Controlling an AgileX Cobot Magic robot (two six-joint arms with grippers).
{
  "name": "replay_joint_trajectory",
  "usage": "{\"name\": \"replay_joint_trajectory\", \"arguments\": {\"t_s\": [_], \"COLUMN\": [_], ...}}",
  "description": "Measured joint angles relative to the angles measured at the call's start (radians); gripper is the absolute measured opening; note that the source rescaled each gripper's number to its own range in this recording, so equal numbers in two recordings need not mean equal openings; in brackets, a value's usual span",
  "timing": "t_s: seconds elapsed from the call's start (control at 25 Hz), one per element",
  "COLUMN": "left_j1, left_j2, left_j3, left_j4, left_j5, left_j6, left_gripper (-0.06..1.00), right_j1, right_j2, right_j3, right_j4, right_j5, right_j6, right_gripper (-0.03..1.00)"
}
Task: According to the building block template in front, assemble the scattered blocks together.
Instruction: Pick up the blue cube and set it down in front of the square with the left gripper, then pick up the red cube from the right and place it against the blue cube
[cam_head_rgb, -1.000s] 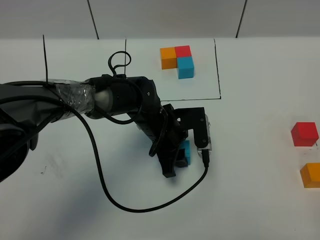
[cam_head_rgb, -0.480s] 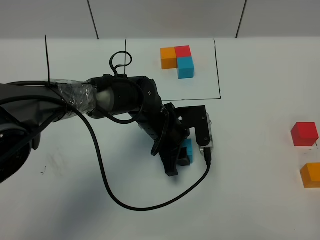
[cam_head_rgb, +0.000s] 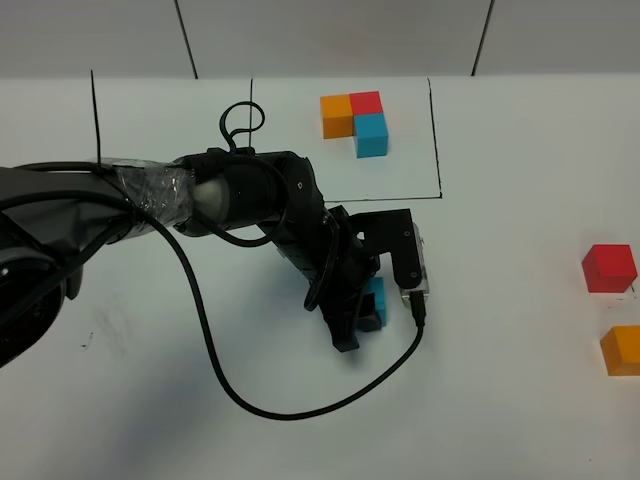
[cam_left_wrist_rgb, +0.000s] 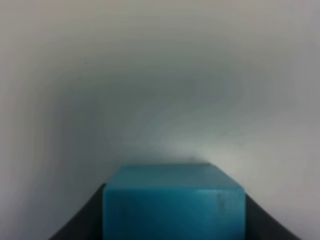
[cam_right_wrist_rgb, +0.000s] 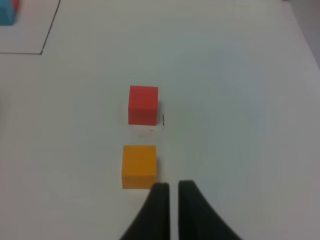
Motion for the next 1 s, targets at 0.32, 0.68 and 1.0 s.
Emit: {"name": "replay_joint_trajectory", "arguments": {"t_s": [0.32, 0.68, 1.0], "left_j1": [0.0, 0.0, -0.001], "left_j2": [0.0, 0.0, -0.003], "left_j3": [-0.001, -0.001, -0.001], "left_j4": [0.0, -0.002, -0.013], "left_j5": [0.001, -0.002, 0.031], "left_j6": [-0.011, -0.058, -0.082], "left_gripper": [0.54, 0.57, 0.85], "right_j1": [0.0, 0.0, 0.0], "right_j2": [0.0, 0.0, 0.0], "right_j3": [0.0, 0.0, 0.0], "right_j4": [0.0, 0.0, 0.0], "right_j5": [0.0, 0.0, 0.0], "right_j6": [0.0, -0.001, 0.0], "right_gripper": [0.0, 0.0, 0.0]}}
